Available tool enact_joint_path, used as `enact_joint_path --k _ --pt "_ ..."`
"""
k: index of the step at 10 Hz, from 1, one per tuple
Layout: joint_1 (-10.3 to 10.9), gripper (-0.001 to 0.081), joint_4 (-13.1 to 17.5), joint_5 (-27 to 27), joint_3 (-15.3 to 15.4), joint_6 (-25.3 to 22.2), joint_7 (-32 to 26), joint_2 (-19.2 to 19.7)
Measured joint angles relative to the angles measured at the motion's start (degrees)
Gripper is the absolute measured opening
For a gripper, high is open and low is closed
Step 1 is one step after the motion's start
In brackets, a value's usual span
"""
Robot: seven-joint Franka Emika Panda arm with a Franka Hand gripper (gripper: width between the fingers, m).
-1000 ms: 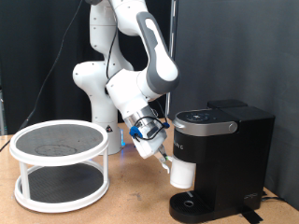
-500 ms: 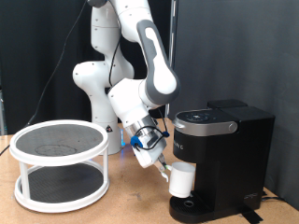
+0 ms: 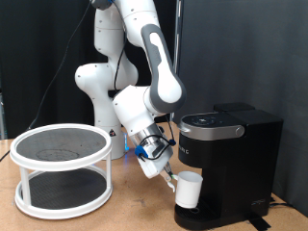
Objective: Make a cup of coffee with the keurig machine
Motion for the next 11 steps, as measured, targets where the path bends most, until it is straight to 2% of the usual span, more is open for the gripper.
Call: enact_joint_path --k 6,11 --pt "0.0 0.0070 1.9 0.5 0.0 -1.2 0.0 1.7" --pt "0.0 0.0070 2.0 0.5 0.0 -1.9 0.0 1.7"
